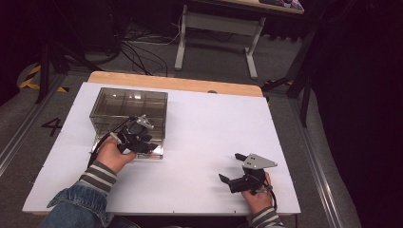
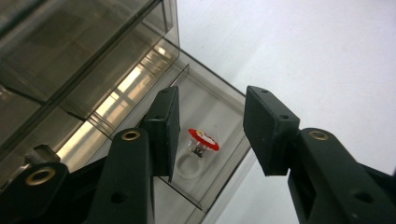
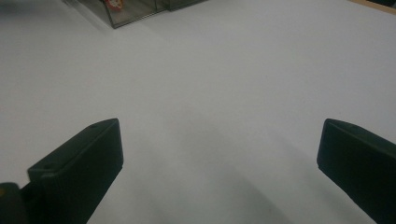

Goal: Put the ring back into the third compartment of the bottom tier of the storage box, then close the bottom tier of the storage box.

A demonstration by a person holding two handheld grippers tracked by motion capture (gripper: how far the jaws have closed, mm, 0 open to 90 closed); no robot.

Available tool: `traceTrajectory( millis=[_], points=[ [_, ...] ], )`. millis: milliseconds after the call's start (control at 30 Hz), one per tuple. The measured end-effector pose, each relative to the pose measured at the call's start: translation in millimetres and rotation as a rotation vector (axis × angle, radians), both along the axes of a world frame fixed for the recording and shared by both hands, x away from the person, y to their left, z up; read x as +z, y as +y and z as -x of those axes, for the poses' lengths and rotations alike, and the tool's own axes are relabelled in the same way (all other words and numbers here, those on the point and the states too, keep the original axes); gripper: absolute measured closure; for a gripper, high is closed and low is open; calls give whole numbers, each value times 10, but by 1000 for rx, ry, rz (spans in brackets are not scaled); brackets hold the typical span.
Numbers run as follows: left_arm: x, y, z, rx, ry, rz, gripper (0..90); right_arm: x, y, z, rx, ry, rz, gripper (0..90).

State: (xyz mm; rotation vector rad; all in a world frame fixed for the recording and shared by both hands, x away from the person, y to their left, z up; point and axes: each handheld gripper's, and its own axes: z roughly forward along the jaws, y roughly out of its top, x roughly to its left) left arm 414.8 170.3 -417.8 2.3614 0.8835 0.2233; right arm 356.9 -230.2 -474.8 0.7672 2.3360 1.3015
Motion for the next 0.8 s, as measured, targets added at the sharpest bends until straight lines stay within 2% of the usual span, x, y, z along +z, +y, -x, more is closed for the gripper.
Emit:
traceTrajectory(
  millis=[267,433,800],
  points=[
    [98,21,82,-12,-25,6,584,1,-2,1,0,4,-6,11],
    [137,40,133,-23,-34,-7,586,2,-2,2,0,4,-6,11],
    [163,121,182,-16,-29,-6,587,1,-2,1,1,2,-5,11]
  ],
)
